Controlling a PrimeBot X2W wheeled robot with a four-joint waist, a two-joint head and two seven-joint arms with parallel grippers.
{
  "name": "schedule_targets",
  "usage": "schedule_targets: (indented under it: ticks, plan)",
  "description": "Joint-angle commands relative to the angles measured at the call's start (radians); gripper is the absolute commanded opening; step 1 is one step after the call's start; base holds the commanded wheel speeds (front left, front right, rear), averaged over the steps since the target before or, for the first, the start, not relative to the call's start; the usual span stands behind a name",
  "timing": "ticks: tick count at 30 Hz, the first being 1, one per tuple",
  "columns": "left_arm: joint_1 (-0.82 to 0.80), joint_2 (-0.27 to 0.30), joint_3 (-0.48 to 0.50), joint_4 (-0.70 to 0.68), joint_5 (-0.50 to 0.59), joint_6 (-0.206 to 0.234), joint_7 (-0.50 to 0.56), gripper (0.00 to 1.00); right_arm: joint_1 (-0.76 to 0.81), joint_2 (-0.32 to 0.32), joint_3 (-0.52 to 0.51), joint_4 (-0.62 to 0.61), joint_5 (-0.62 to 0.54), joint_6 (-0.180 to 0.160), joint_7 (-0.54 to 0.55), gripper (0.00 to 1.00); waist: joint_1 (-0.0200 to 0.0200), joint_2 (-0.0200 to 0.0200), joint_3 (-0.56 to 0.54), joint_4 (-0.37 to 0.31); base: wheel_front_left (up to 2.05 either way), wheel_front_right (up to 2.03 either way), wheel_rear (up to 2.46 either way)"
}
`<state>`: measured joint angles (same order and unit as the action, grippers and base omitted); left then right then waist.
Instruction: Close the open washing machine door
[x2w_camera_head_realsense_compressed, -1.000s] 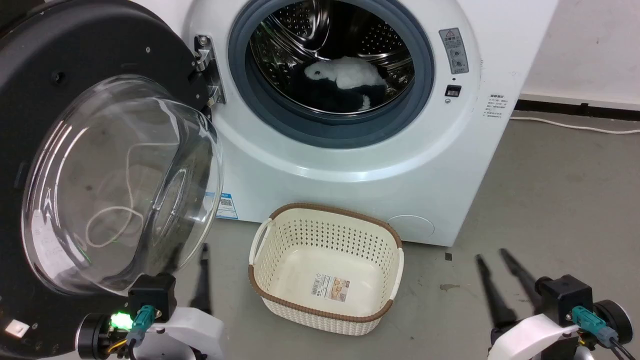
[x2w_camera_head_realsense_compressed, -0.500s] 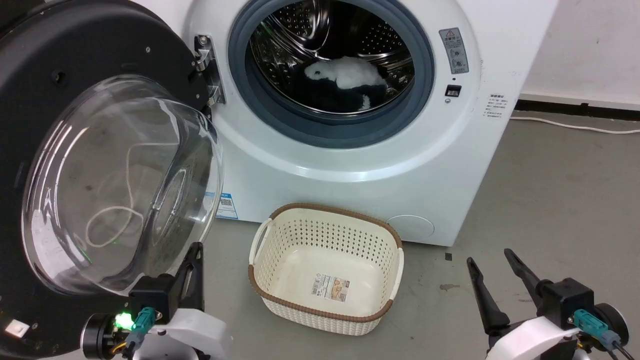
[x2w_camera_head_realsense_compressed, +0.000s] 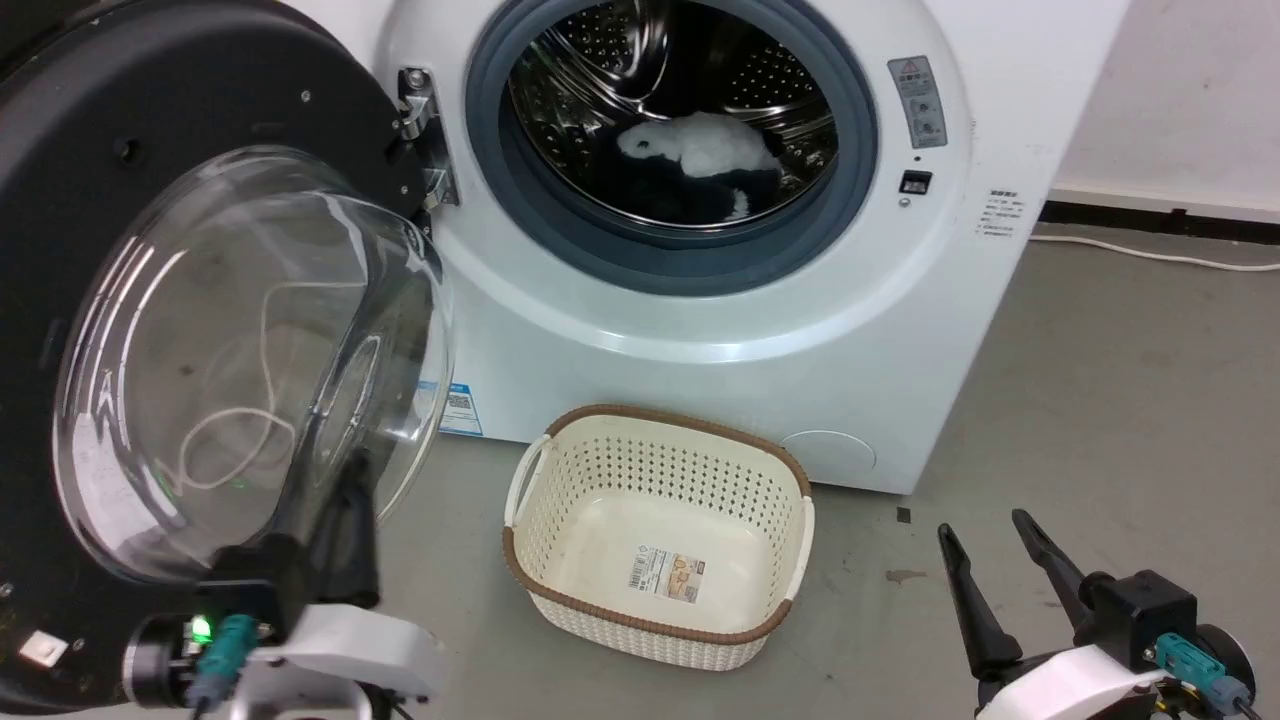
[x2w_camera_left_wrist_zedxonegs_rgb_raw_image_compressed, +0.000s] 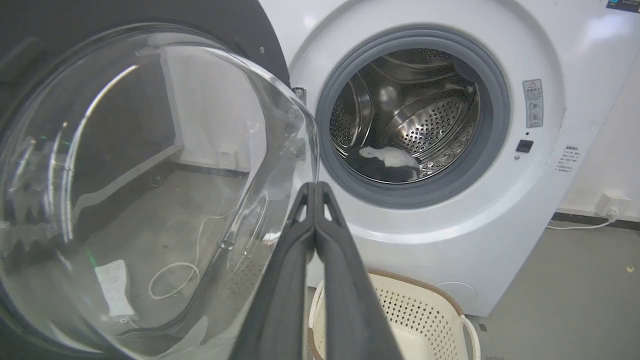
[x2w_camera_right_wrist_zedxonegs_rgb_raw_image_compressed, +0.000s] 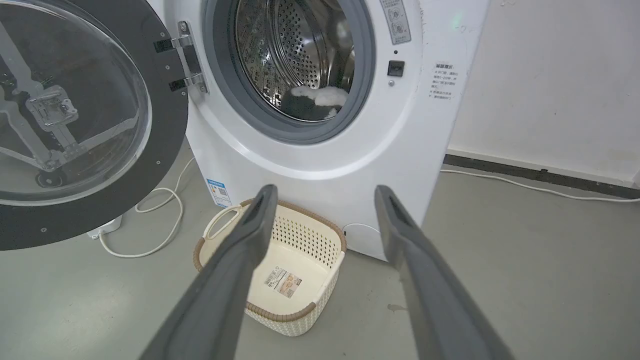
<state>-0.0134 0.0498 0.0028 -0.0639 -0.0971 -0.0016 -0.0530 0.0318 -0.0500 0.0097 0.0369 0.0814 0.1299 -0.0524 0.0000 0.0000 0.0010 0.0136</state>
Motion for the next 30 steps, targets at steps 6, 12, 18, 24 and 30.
schedule_targets:
  ticks: [6,12,18,24,30]
  plan:
    - [-0.023,0.001,0.058,-0.080,-0.038,0.014,-0.021,0.00,0.016,0.000,-0.002,0.017,0.026,0.000,-0.023,1.00,0.0000,0.0000,0.000,0.028,0.00,0.00,0.00]
    - [-0.044,0.001,0.137,-0.124,-0.078,0.028,-0.034,0.00,0.019,0.000,-0.009,0.026,0.042,0.000,-0.035,1.00,0.0000,0.0000,0.000,0.063,0.00,0.00,0.00]
    - [-0.067,0.001,0.247,-0.133,-0.133,0.043,-0.046,0.00,0.021,0.000,-0.014,0.035,0.053,0.000,-0.048,1.00,0.0000,0.0000,0.004,0.107,0.00,0.00,0.00]
    - [-0.119,0.001,0.392,-0.100,-0.176,0.029,-0.059,0.00,0.018,0.000,-0.019,0.044,0.064,0.000,-0.060,1.00,0.0000,0.0000,0.019,0.147,0.00,0.00,0.00]
    - [-0.197,0.027,0.521,-0.020,-0.178,-0.007,-0.071,0.00,0.008,0.000,-0.024,0.049,0.068,0.000,-0.071,1.00,0.0000,0.0000,0.046,0.174,0.00,0.00,0.00]
